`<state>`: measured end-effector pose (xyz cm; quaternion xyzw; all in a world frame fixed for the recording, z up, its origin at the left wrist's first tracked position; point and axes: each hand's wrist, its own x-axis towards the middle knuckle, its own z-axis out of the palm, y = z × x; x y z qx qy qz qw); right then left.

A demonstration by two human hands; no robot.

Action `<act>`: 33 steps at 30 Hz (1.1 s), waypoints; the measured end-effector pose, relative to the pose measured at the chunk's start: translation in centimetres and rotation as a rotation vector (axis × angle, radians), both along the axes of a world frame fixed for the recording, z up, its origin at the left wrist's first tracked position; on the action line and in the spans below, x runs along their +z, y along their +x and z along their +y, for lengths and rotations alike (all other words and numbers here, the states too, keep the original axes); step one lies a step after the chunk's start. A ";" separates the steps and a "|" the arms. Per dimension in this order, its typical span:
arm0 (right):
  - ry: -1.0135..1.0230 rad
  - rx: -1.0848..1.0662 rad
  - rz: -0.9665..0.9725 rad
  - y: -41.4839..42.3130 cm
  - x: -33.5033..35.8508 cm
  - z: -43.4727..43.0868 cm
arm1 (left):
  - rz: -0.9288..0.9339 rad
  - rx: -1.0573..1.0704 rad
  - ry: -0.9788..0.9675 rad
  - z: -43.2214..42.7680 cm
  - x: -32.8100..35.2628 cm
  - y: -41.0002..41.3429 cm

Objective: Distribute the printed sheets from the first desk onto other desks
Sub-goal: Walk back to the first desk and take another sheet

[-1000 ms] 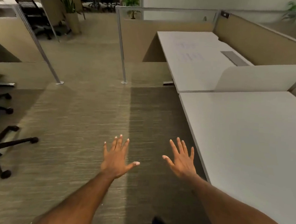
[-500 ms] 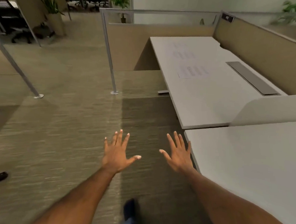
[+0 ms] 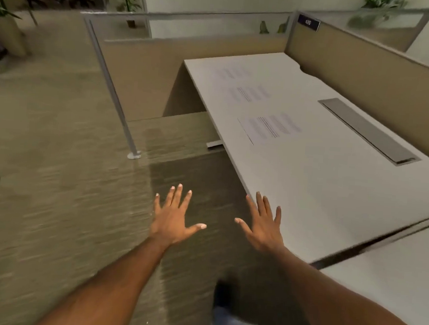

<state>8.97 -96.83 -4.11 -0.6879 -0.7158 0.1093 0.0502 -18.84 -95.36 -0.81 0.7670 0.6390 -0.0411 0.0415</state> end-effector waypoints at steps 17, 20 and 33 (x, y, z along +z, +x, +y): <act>-0.018 -0.297 0.026 4.8 -2.2 29.2 | 0.071 -0.215 -0.034 35.8 1.4 4.5; -0.051 -0.388 0.081 5.1 -2.7 31.8 | 0.072 -0.315 -0.076 41.0 0.8 6.5; -0.006 -0.942 0.030 5.8 -1.0 36.7 | -0.051 -0.841 -0.027 58.8 -2.3 16.9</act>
